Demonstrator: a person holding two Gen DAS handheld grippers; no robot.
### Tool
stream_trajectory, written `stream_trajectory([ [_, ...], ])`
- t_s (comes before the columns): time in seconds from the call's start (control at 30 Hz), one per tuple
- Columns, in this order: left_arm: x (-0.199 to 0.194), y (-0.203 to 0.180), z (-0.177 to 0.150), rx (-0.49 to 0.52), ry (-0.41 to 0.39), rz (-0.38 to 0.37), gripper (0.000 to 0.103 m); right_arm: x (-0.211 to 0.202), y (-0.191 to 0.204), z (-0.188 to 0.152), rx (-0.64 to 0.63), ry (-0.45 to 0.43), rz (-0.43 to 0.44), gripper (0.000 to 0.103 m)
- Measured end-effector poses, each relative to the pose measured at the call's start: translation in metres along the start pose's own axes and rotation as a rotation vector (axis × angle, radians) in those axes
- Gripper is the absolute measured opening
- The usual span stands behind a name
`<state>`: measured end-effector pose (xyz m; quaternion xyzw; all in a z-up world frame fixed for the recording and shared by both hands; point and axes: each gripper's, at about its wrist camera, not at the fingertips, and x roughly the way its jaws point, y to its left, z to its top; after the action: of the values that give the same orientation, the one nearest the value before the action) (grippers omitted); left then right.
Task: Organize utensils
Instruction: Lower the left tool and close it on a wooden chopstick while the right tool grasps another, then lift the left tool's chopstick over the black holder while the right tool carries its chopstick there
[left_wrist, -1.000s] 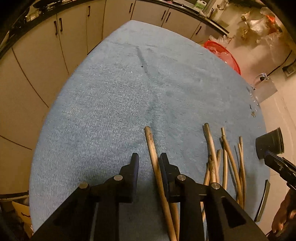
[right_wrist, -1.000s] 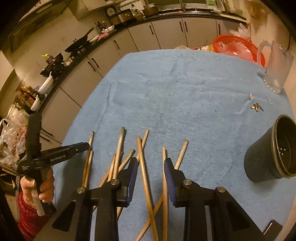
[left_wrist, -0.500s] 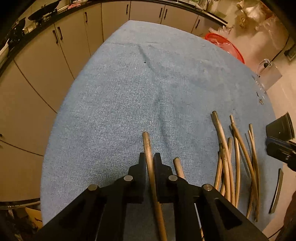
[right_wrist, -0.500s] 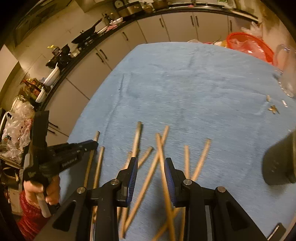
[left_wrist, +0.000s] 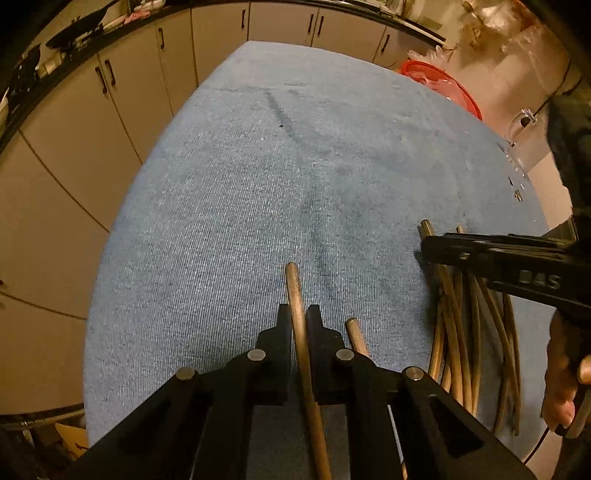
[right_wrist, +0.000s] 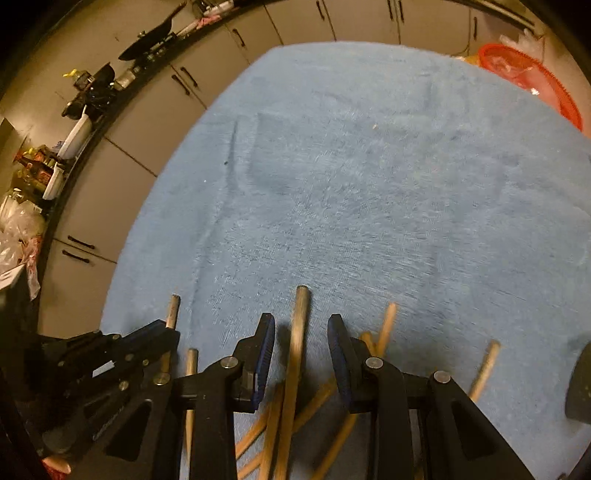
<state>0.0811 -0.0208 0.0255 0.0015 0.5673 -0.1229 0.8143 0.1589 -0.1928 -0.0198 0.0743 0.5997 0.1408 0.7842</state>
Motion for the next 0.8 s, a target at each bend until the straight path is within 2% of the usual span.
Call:
stream_trajectory([
  [0.03,0.0,-0.002,0.0,0.009,-0.008,0.011,0.008,0.0,0.003,0.0,-0.016,-0.015,-0.012,0.031],
  [0.1,0.001,-0.005,0.001,0.004,-0.02,0.012,0.007,0.0,0.01,0.001,-0.037,-0.009,-0.026,0.009],
  [0.27,-0.008,-0.002,-0.003,-0.029,-0.062,-0.071,0.007,-0.021,0.01,-0.009,-0.02,-0.072,0.018,0.008],
  [0.47,-0.054,-0.011,-0.009,-0.027,-0.189,-0.093,0.007,-0.092,0.01,-0.039,-0.036,-0.253,0.083,0.008],
  [0.6,-0.093,-0.019,-0.013,-0.018,-0.288,-0.105,0.007,-0.135,0.01,-0.065,-0.05,-0.369,0.104,0.008],
  [0.8,-0.14,-0.024,-0.031,0.001,-0.386,-0.112,0.007,-0.183,0.017,-0.098,-0.062,-0.506,0.106,0.008],
])
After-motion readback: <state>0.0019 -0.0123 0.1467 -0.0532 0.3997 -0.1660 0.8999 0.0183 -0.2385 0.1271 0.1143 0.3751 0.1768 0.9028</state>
